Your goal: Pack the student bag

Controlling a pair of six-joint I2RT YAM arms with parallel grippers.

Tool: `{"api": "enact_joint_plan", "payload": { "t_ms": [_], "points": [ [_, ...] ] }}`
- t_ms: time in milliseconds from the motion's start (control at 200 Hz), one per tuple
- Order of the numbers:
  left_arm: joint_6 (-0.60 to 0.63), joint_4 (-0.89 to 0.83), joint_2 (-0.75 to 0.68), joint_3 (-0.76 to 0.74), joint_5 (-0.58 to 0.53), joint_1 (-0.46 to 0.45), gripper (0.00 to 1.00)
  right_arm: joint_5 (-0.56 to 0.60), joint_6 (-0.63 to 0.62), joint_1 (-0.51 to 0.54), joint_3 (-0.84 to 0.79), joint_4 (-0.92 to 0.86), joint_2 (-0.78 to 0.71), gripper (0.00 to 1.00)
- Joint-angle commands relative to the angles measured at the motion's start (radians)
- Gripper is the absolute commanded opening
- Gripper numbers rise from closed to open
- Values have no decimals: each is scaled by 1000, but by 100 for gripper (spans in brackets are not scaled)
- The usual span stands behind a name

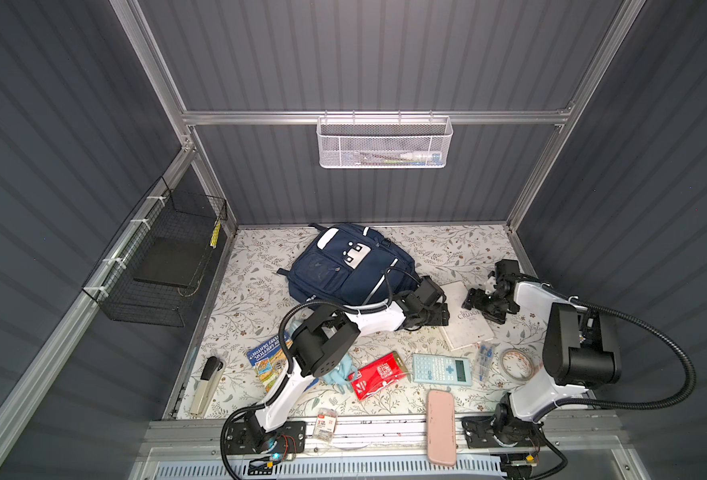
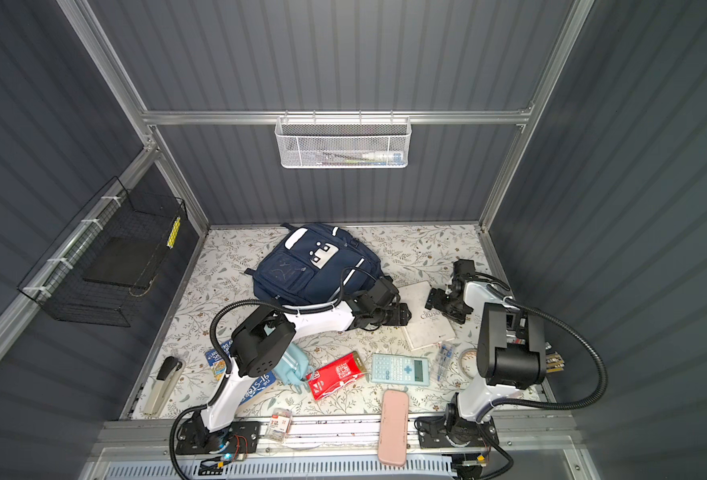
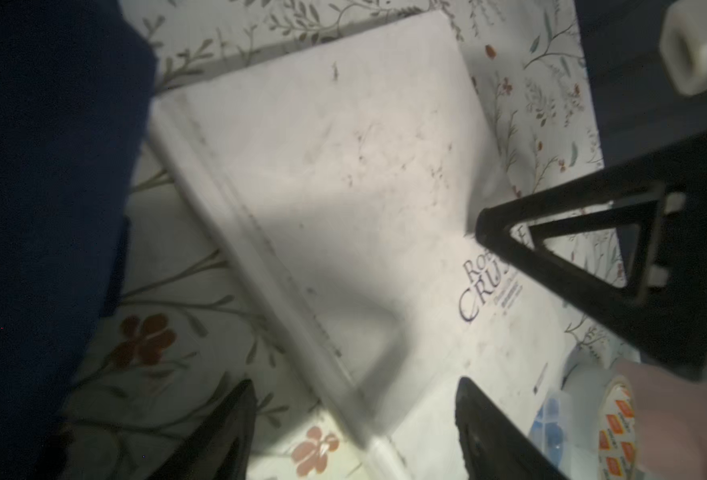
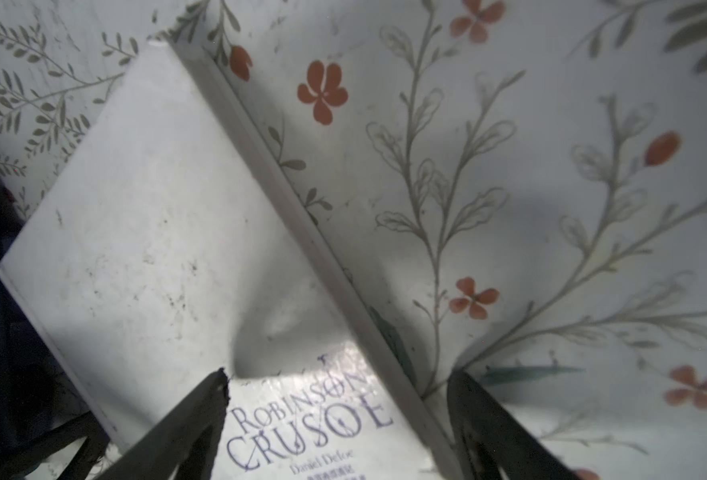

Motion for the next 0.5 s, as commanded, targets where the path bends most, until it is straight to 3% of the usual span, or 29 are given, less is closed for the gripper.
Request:
{"api": "enact_joint_plan", "payload": {
  "t_ms": [0,135,305,370,425,495],
  "points": [
    [-125,113,77,-31,74,8,76,-66,-9,-6,25,-30,43,82],
    [-187,252,99,-73,117,9,73,-169,-9,-9,28,-25,86,81],
    [-235,427,112,-106,150,9,73,-197,-8,-22,21,-12,85,81],
    [-245,462,118,-110,167,10,72,-226,-3,-39,6,8,74,76],
    [-245,484,118,-111,175,9,72,-302,-2,-49,-5,34,62,65],
    [-266,526,118,-123,184,9,65,-382,12,-55,-6,57,62,58]
  ]
}}
